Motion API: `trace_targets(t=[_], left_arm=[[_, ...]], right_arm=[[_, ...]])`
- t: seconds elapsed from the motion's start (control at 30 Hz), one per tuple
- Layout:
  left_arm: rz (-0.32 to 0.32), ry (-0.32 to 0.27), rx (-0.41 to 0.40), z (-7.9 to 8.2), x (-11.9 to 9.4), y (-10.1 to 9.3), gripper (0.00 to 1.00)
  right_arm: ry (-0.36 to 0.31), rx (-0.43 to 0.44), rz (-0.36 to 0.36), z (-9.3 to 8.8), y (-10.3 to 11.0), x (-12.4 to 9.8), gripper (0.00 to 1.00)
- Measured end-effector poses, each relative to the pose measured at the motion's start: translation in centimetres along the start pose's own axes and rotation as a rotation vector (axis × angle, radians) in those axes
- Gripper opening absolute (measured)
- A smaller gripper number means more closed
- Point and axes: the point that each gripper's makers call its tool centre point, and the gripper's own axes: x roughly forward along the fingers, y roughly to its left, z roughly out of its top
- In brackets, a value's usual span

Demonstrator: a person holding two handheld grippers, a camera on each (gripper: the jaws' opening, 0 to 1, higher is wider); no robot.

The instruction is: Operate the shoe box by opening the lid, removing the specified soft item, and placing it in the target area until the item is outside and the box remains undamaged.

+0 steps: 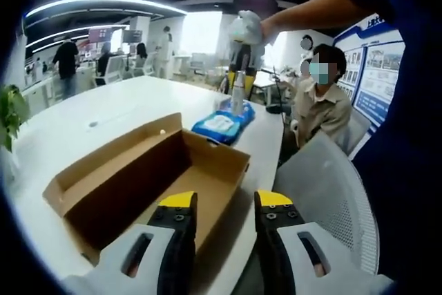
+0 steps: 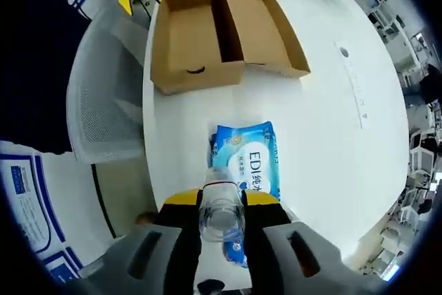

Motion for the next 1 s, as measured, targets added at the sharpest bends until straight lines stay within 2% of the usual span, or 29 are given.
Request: trace_targets(t=[0.3,0.5,1.0], left_arm=[[-0.009,0.013,-0.011,-0.1,1.1,0.2,0.31],[-0.017,0.023,-0.011,-0.1,1.3,0.4,0.31],[-0.011,0.038,-0.022,-0.3,1.6,1.7,0.31]], right_arm=[[0.0,-0.001,0.0,-0.3,-2.3,0.9,0.19],[0.003,-0.001,-0.021,-0.3,-4.8,1.0,0.19],[0.016,-0.015,-0.063,0.0,-9.3,2.0,0.19]])
